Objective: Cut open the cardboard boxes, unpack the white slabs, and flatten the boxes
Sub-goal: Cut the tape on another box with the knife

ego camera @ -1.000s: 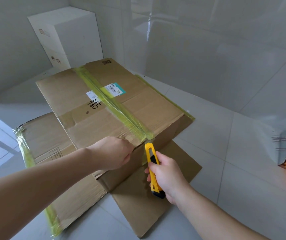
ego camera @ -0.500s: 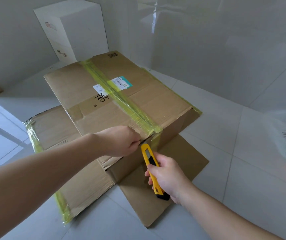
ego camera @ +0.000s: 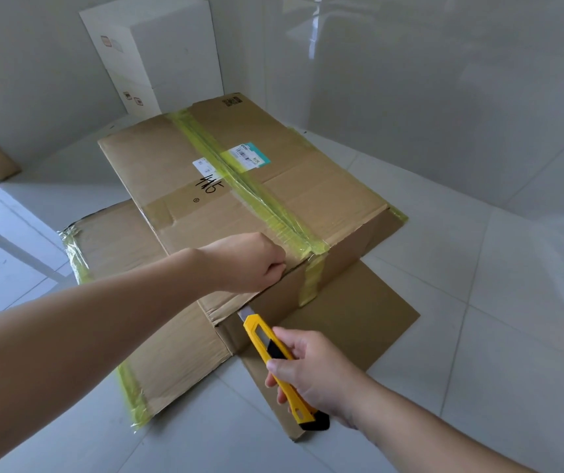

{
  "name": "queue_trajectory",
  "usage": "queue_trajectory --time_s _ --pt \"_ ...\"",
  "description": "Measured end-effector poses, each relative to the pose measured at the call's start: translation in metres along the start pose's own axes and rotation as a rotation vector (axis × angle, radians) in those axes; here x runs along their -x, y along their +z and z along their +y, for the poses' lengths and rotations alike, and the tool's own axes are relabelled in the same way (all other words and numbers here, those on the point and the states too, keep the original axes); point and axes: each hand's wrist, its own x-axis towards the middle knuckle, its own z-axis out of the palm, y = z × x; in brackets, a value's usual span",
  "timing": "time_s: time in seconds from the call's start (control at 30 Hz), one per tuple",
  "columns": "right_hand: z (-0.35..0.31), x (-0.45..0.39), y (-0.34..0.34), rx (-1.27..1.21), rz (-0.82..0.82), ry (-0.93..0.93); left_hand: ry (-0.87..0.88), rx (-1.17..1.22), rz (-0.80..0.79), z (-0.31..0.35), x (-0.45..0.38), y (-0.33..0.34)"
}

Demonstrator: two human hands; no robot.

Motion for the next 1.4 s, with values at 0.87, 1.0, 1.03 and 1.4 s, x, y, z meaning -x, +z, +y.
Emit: queue_trajectory --time_s 0.87,1.0,1.03,1.4 --pt "0.011 0.013 -0.084 0.043 0.681 -0.282 -0.027 -0.205 -0.274 0.028 -0.013 -0.008" --pt "-0.004 0.011 -0.094 0.078 0.701 -0.350 0.007 -0.162 -0.297 0.063 -0.006 -0.009" --pt "-0.009 0.010 -0.097 0.091 0.708 -0.359 0.042 -0.144 -0.317 0.078 -0.003 -0.005" --pt "-0.028 -0.003 -0.109 0.176 0.690 -0.328 -0.138 0.064 -0.123 0.053 -0.004 -0.004"
